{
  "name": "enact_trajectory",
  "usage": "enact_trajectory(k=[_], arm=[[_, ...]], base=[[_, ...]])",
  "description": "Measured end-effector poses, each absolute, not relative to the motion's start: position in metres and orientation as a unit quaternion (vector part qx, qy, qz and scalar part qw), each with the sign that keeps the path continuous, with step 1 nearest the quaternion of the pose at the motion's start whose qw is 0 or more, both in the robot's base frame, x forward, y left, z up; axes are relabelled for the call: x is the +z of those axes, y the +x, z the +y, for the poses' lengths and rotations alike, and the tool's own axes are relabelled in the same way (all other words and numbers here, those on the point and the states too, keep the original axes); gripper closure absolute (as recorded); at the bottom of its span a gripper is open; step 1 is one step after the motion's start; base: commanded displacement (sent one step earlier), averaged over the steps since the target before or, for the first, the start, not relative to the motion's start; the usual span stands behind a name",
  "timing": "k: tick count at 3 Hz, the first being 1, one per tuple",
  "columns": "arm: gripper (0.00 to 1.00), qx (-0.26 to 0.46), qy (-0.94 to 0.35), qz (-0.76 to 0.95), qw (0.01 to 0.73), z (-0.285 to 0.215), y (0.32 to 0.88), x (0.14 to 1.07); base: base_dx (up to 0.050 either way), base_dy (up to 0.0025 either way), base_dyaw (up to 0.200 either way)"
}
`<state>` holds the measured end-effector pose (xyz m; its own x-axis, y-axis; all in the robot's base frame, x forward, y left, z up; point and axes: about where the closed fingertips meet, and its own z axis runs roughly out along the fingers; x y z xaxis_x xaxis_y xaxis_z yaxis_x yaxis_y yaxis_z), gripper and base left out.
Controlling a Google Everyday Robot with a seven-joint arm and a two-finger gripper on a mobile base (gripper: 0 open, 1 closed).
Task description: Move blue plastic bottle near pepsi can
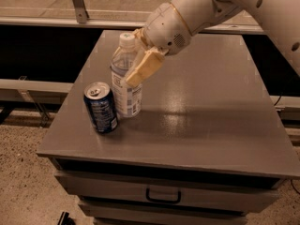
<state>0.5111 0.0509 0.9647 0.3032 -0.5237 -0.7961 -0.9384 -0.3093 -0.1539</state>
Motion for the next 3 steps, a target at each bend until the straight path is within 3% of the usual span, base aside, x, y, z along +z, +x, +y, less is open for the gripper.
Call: enact_trajectory(k=[2,3], arm=[[0.14,0.339,-0.758,0.465,0.306,0.060,0.506,0.958],[0.00,0.356,-0.770,0.438,0.296,0.067,0.502,0.959]], base=[[0.000,0.00000,0.000],[0.000,0.00000,0.000]])
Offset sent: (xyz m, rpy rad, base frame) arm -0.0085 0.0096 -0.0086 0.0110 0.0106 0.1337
